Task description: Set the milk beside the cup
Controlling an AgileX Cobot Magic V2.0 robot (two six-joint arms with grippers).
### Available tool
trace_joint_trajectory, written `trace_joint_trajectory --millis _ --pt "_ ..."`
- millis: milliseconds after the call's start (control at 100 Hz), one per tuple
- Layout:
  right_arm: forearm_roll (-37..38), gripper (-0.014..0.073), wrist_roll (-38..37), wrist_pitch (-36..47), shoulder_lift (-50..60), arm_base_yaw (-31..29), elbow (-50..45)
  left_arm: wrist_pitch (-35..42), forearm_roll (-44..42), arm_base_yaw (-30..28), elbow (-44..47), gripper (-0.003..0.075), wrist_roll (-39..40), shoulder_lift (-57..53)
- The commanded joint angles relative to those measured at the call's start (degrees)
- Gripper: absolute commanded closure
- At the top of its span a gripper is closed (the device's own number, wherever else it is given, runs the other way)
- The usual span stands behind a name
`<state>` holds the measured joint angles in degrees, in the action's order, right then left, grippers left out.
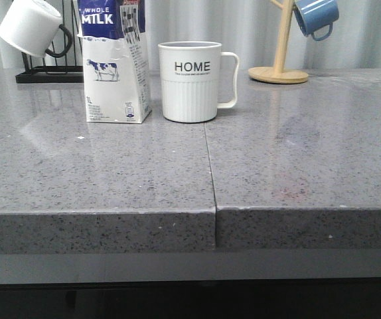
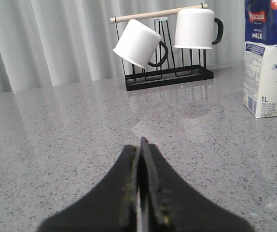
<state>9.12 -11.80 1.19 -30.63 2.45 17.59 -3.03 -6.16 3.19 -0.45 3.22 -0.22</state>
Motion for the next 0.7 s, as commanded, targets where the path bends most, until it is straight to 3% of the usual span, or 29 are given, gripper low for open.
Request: trace_joint_trajectory --millis 0,690 --pt "0.48 0.0715 -0.07 4.16 0.01 -0.36 1.51 4.13 0.51 0.49 2.92 0.0741 0.43 -1.91" --pt "0.48 0.0715 -0.07 4.16 0.01 -0.36 1.09 4.13 0.51 0.49 2.92 0.0741 0.43 -1.91"
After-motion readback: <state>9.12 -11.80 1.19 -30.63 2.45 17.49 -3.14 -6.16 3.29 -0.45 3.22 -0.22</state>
